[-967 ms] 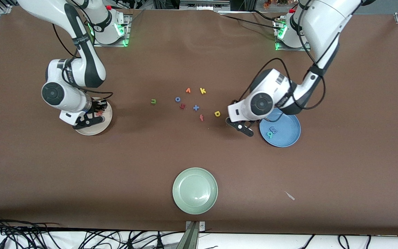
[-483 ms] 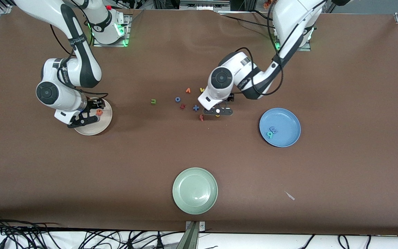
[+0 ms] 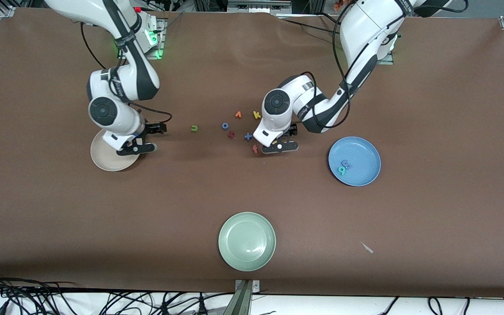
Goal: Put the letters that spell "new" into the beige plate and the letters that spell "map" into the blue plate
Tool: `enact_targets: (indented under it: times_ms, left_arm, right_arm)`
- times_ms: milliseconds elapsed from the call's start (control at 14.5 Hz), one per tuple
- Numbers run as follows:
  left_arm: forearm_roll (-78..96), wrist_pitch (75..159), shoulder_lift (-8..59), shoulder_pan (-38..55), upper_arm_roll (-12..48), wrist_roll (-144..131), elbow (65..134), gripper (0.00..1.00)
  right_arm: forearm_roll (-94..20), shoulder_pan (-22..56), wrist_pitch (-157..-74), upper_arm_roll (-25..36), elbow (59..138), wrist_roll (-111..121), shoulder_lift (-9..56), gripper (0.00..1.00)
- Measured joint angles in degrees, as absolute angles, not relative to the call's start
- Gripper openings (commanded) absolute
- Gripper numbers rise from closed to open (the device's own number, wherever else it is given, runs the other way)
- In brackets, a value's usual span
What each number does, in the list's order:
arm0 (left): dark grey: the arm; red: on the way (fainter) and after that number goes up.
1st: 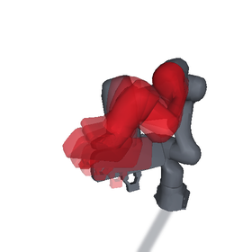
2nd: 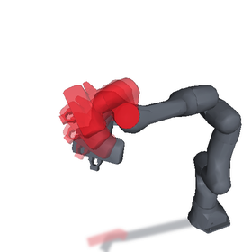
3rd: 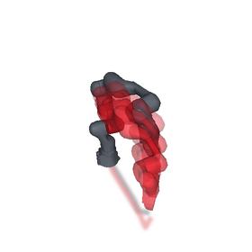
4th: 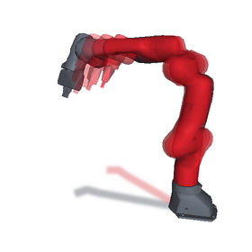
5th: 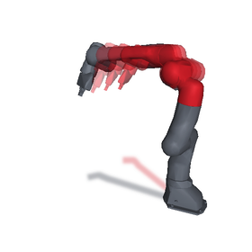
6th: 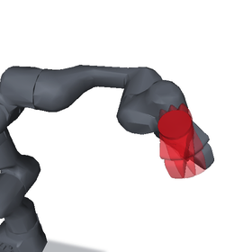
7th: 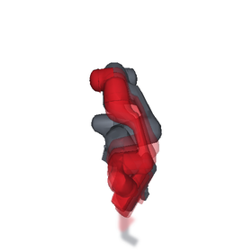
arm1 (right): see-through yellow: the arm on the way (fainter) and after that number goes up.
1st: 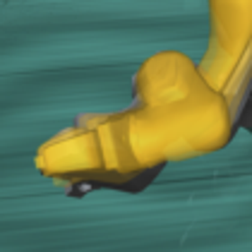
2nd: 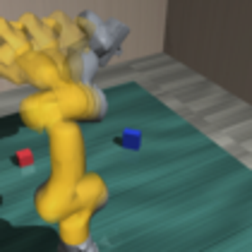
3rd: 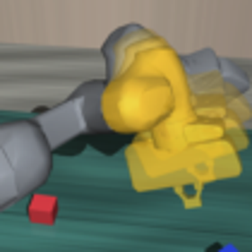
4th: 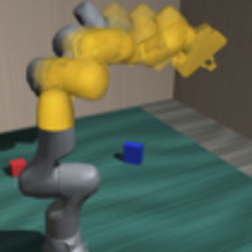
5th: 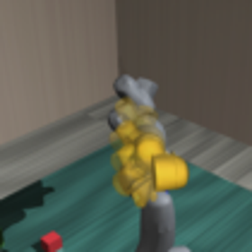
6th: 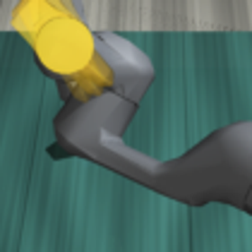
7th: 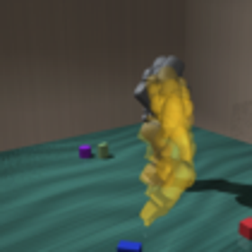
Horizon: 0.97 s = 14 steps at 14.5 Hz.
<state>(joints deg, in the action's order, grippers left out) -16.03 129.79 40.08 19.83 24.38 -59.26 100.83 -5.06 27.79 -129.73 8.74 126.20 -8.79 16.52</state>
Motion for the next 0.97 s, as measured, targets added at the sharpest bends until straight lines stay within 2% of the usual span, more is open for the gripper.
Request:
enact_targets:
  times_ms: [138, 276, 483, 621, 760, 829, 967]
  left_arm:
    - [-16.03, 131.85, 40.62, 19.09, 24.34, -59.31, 100.83, 0.7]
    - [-16.03, 132.78, 41.13, 19.01, 24.35, -59.42, 100.83, 0.7]
    - [-16.02, 133.03, 41.66, 19.05, 24.49, -59.7, 100.83, 0.66]
    - [-16.01, 133.07, 41.8, 19.13, 24.63, -59.92, 100.83, 0.55]
    - [-16.01, 133.07, 41.81, 19.22, 24.75, -60.05, 100.83, 0.29]
    - [-16.01, 133.07, 41.81, 19.24, 24.75, -60.05, 100.83, 0.23]
    - [-16.01, 133.08, 41.8, 19.23, 24.73, -60.05, 100.79, 0.21]
  right_arm:
    - [-5.06, 27.88, -130.34, 4.89, 126.21, -15.14, 16.03, 1.0]
    - [-5.06, 27.97, -132.08, 1.1, 126.66, -20.98, 15.74, 1.0]
    - [-5.06, 28.05, -139.08, -2.0, 129.79, -25.95, 15.74, 1.0]
    - [-5.06, 28.06, -143.01, -3.24, 132.04, -27.66, 15.91, 1.0]
    - [-5.06, 28.34, -145.04, -4.01, 133.1, -28.42, 16.45, 1.0]
    - [-5.06, 28.62, -145.69, -4.07, 133.28, -28.54, 16.88, 1.0]
    - [-5.06, 28.85, -146.47, -4.16, 133.34, -28.54, 18.06, 1.0]
